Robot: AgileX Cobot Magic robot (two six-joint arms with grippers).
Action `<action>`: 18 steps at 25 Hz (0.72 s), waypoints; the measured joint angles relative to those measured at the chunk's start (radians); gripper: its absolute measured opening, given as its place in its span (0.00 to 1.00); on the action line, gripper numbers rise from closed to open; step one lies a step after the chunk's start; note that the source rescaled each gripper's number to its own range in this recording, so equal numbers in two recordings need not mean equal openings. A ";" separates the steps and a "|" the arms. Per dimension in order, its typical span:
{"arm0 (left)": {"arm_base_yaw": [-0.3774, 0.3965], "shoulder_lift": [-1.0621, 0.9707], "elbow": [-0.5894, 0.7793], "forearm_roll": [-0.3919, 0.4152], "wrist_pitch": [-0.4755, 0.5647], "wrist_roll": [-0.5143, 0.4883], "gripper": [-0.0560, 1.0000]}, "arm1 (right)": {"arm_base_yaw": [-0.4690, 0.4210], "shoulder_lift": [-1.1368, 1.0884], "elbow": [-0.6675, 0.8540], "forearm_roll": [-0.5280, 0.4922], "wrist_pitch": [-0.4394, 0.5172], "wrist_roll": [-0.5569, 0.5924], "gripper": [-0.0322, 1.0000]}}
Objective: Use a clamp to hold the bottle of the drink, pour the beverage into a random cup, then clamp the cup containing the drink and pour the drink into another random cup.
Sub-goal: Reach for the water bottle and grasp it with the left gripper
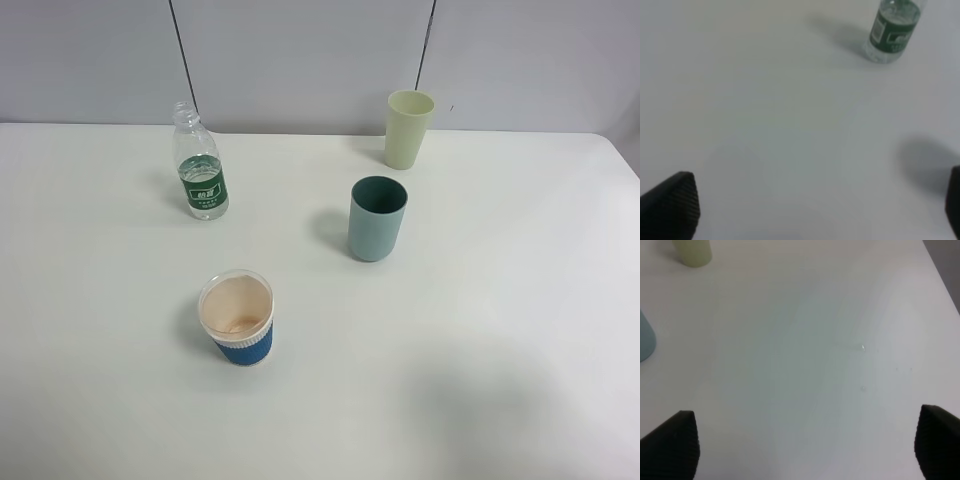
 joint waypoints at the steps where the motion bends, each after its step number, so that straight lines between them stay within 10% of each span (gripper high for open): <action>1: 0.000 0.023 -0.007 -0.002 -0.029 0.000 1.00 | 0.000 0.000 0.000 0.005 0.000 0.000 0.59; 18: 0.000 0.572 -0.035 -0.108 -0.414 0.281 1.00 | 0.000 0.000 0.000 0.005 0.000 0.000 0.59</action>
